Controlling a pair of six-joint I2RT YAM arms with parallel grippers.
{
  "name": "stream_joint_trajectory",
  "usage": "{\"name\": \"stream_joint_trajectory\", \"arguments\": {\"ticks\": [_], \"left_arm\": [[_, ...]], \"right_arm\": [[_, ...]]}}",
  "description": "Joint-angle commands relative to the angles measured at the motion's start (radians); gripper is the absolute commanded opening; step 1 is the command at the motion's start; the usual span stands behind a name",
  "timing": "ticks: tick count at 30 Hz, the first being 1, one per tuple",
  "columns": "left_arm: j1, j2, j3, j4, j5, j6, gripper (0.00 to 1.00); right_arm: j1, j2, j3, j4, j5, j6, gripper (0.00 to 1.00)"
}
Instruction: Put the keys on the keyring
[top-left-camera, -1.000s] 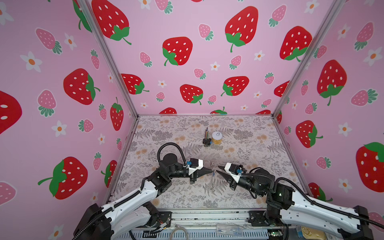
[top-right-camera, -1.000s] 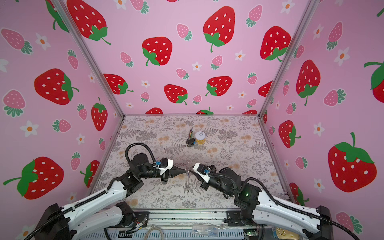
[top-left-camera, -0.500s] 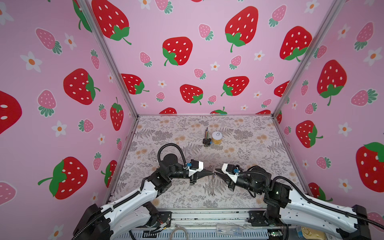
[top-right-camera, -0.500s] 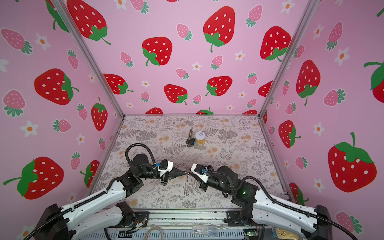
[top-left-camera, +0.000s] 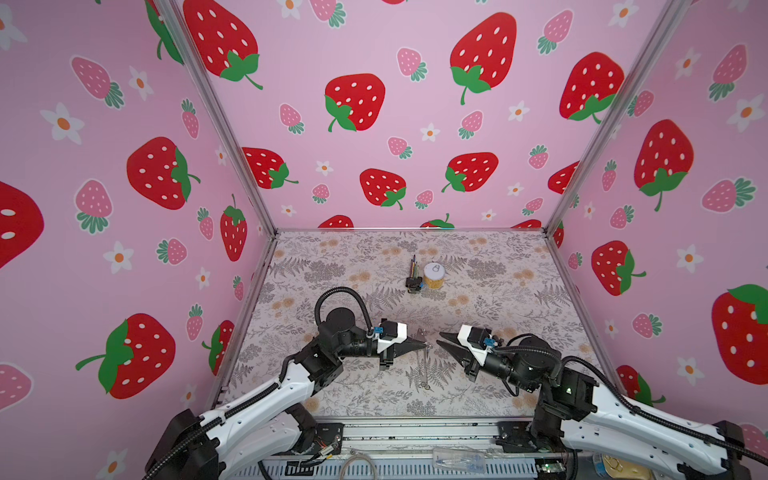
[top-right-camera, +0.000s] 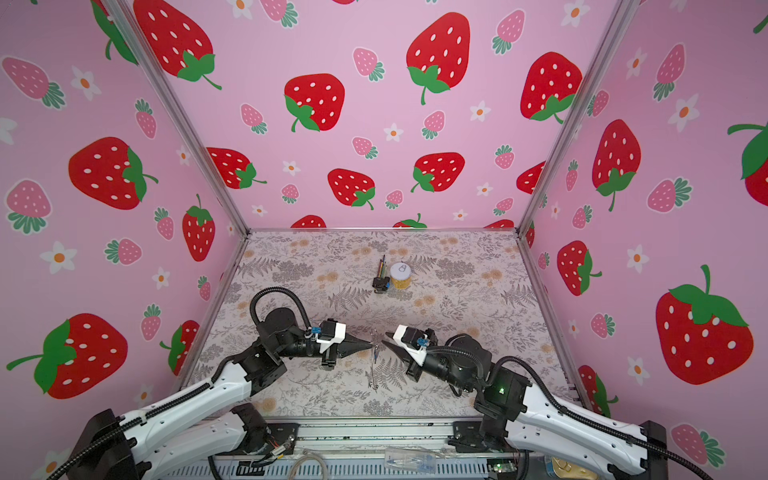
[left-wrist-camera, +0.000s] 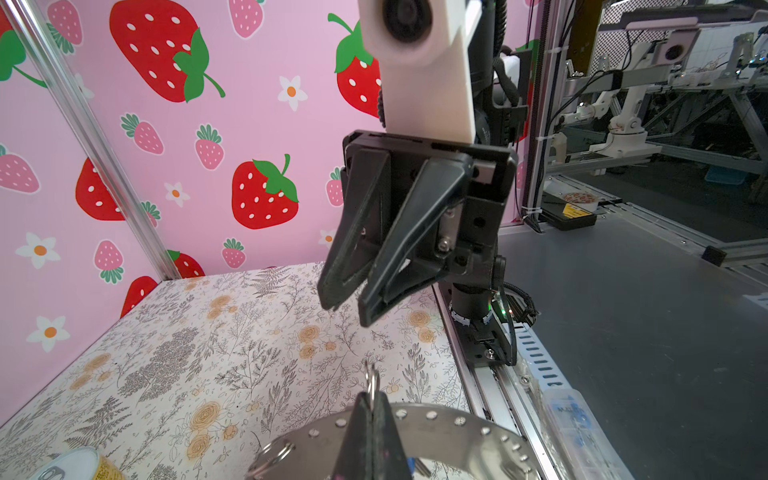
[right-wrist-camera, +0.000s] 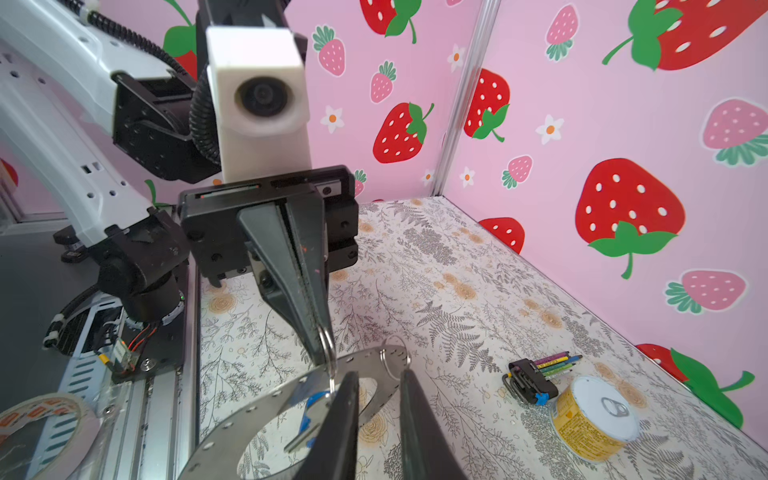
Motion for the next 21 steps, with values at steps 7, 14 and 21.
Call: {"name": "stream_joint_trajectory", "arguments": {"ticks": [7, 14, 21], "left_arm": [[-0.003, -0.008, 0.057, 0.01, 0.011, 0.014, 0.0], [-0.006, -0.003, 0.06, 0.006, 0.025, 0.014, 0.0], [-0.009, 0.0, 0.062, 0.007, 0.045, 0.015, 0.0]], "right_arm": [[-0.002, 0.07, 0.034, 0.026, -0.097, -0.014, 0.21], [-0.002, 0.072, 0.033, 0.045, -0.11, -0.017, 0.21], [-0.003, 0.062, 0.033, 0.041, -0.102, -0.017, 0.23]]}}
